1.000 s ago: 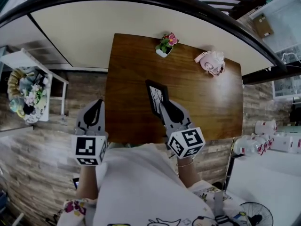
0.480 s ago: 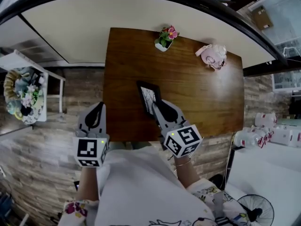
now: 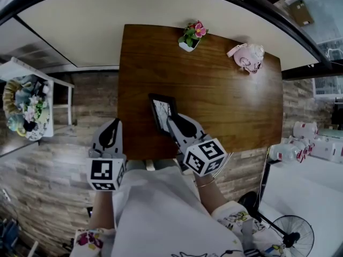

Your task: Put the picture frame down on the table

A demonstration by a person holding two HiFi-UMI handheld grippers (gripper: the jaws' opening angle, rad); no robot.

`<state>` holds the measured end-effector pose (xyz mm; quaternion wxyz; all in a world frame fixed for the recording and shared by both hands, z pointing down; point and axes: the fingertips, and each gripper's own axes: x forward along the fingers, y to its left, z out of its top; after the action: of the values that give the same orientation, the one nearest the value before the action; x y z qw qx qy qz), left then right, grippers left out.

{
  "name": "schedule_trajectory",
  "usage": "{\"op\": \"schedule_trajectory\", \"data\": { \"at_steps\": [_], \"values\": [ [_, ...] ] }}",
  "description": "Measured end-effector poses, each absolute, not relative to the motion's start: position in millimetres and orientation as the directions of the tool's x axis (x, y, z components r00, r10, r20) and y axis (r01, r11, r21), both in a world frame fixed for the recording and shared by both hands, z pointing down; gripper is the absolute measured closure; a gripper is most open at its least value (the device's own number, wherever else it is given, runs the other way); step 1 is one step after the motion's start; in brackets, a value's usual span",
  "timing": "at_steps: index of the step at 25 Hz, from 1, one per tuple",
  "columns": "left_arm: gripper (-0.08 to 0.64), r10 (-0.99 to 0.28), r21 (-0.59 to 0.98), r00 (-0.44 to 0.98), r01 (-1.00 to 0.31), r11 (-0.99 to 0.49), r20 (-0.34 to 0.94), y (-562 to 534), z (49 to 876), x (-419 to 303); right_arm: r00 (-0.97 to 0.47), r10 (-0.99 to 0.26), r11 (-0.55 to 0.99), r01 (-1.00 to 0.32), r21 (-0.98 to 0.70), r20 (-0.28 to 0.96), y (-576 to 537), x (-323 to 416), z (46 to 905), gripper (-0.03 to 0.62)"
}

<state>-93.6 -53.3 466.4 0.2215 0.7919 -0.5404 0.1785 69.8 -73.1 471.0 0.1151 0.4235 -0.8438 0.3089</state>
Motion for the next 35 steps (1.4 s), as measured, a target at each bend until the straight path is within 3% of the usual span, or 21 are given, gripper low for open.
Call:
{"op": "schedule_trajectory", "data": {
  "at_steps": [35],
  "values": [
    [0.555, -0.731, 0.2, 0.376, -0.926, -0.32, 0.569, -47, 527, -73, -0.748, -0.438, 0.292, -0.643, -0.708, 0.499, -59, 43, 564, 0.531]
  ]
}}
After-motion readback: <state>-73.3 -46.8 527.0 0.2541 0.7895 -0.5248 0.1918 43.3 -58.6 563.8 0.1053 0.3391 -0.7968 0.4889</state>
